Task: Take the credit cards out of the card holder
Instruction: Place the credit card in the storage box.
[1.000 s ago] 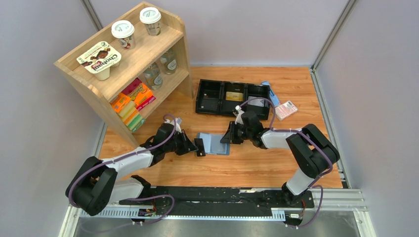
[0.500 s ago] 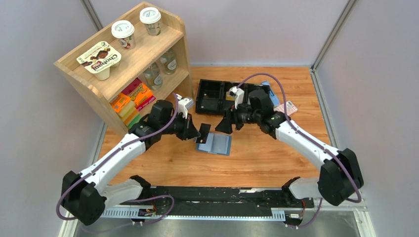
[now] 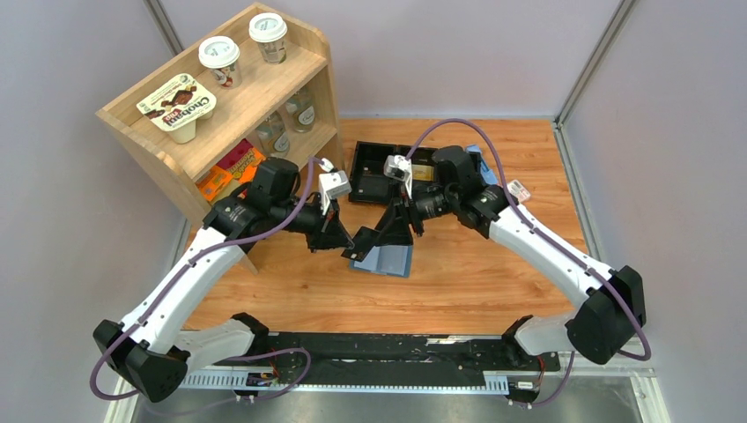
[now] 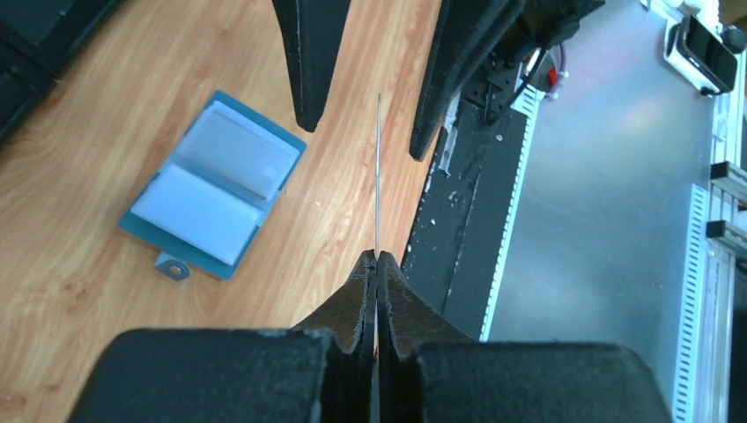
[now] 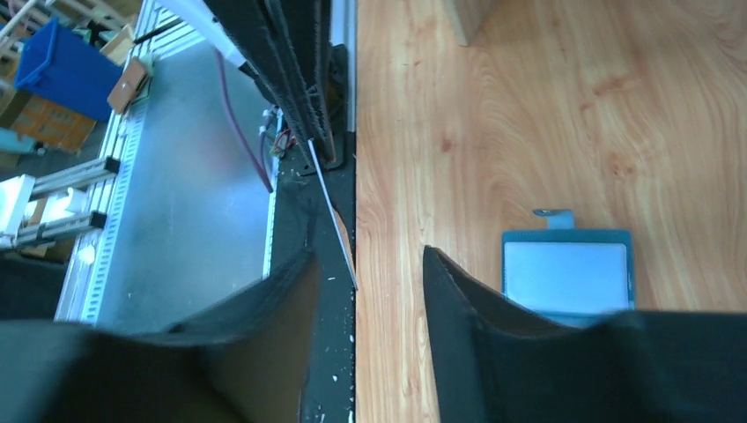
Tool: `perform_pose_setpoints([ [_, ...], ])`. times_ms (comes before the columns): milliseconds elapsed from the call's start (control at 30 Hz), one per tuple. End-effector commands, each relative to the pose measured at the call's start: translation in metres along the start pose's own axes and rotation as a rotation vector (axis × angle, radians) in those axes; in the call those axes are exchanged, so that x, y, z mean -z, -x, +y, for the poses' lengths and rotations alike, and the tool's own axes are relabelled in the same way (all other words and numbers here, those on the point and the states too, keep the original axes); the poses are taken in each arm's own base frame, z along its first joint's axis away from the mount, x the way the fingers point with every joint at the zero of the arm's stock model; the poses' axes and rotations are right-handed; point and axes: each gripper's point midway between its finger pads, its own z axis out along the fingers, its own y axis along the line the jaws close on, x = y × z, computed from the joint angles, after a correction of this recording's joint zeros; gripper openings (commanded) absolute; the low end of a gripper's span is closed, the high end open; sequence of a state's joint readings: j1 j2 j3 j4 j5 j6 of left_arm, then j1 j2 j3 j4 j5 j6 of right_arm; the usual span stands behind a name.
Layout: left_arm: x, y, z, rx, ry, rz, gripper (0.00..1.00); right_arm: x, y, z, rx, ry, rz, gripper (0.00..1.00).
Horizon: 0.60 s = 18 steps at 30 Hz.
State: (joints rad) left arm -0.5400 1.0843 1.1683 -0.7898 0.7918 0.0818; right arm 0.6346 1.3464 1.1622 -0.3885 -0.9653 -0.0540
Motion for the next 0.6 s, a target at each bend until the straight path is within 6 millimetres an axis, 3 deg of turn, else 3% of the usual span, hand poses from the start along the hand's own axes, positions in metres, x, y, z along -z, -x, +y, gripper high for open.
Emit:
perform_pose_setpoints([
  [0,0.004,-0.004,-0.010,-0.041,-0.057,0.028,0.00,-0.002,0.013,0.022,0.049,0.127,-0.005,0.42],
  [100,0.003,-0.004,-0.005,-0.043,-0.039,0.027,0.00,-0.004,0.010,0.020,0.030,0.135,0.007,0.06],
  [133,0.003,-0.003,-0.004,-0.043,-0.034,0.026,0.00,-0.005,0.009,0.019,0.026,0.134,0.013,0.00],
  [267,0.003,-0.002,0.006,-0.040,0.028,0.020,0.02,-0.008,0.001,0.007,-0.012,0.100,0.042,0.00],
  [333,0.006,0.001,0.024,-0.035,0.142,0.006,0.13,-0.009,-0.003,-0.006,-0.047,0.047,0.047,0.00],
  [433,0.027,-0.002,0.071,0.017,0.474,-0.008,0.40,-0.008,-0.001,-0.035,-0.137,-0.061,0.018,0.00],
  [567,0.060,-0.013,0.108,0.160,0.793,-0.038,0.59,-0.003,0.001,-0.096,-0.290,-0.348,-0.046,0.00],
])
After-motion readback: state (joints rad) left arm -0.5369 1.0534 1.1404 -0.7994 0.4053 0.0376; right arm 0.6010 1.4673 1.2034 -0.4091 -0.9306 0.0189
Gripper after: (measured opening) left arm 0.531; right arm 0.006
